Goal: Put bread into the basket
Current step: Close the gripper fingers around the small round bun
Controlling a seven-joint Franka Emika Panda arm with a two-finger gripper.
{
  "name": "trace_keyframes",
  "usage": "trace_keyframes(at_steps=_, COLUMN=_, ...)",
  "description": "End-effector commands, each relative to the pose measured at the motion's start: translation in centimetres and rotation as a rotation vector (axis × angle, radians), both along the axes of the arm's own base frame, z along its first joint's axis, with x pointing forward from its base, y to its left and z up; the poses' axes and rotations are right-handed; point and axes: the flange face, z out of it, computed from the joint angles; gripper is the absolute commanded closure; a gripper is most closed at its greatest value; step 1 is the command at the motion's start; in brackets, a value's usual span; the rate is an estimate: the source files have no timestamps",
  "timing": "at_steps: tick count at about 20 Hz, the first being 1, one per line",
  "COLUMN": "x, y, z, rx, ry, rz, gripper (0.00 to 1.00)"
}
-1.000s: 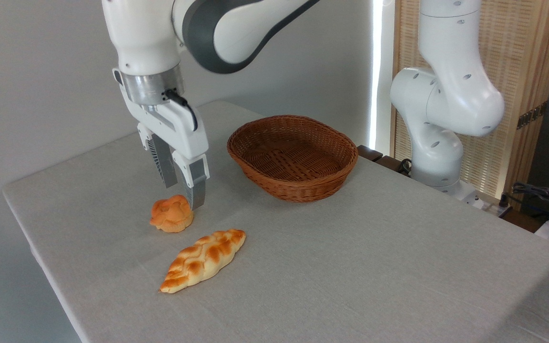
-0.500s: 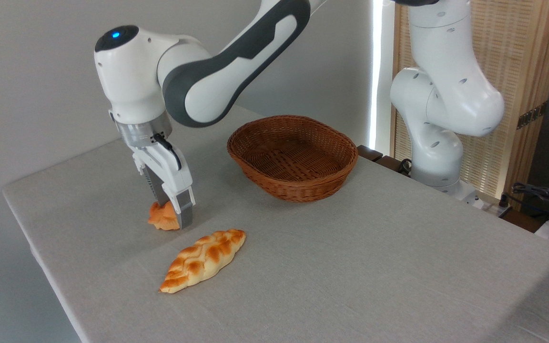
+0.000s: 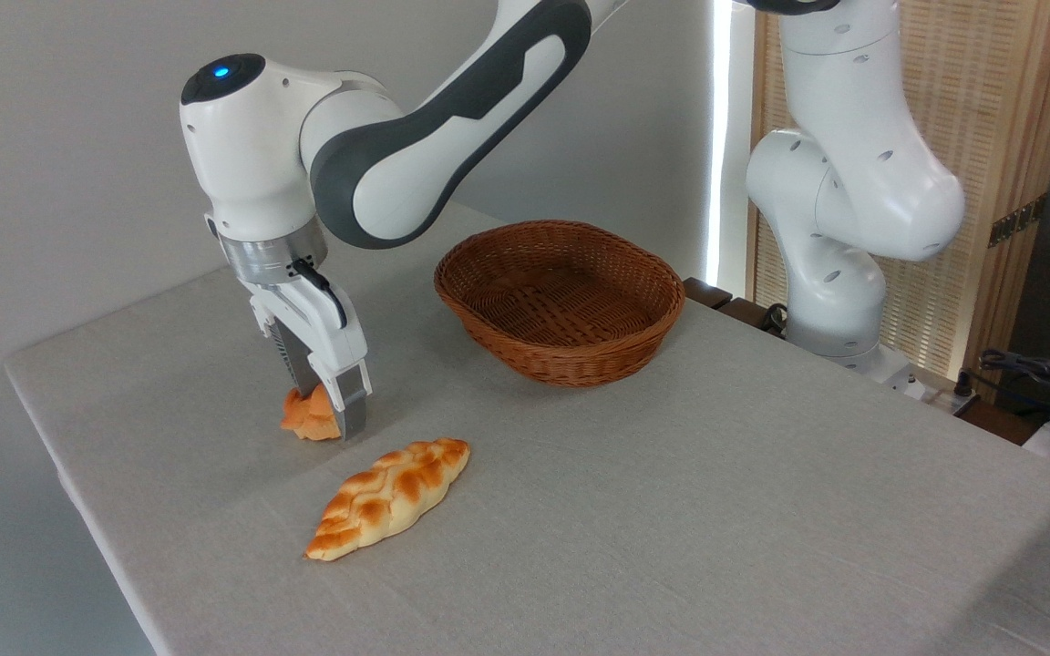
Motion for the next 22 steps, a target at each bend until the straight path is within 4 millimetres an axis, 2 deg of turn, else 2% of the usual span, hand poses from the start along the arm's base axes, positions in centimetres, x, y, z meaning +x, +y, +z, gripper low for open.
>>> trace_keyframes(at_steps=1, x=0.08, y=-0.04, z=-0.17, rx=-0.014, ry=-0.002, rz=0.016, gripper=0.92)
trace_keyframes(at_steps=2, x=0.09, y=-0.04, z=-0.26, rx=-0.014, ry=0.000, rz=0.016, gripper=0.95)
trace_keyframes(at_steps=20, x=-0.11, y=-0.44, z=-0.56, rx=-0.014, ry=0.012, rz=0.006, gripper=0.94)
trace_keyframes(at_steps=21, x=-0.11, y=-0.44, z=-0.56, rx=-0.014, ry=0.012, rz=0.007, gripper=0.94)
trace_keyframes(at_steps=22, x=-0.10, y=-0.45, z=-0.51, rx=-0.014, ry=0.012, rz=0.010, gripper=0.76)
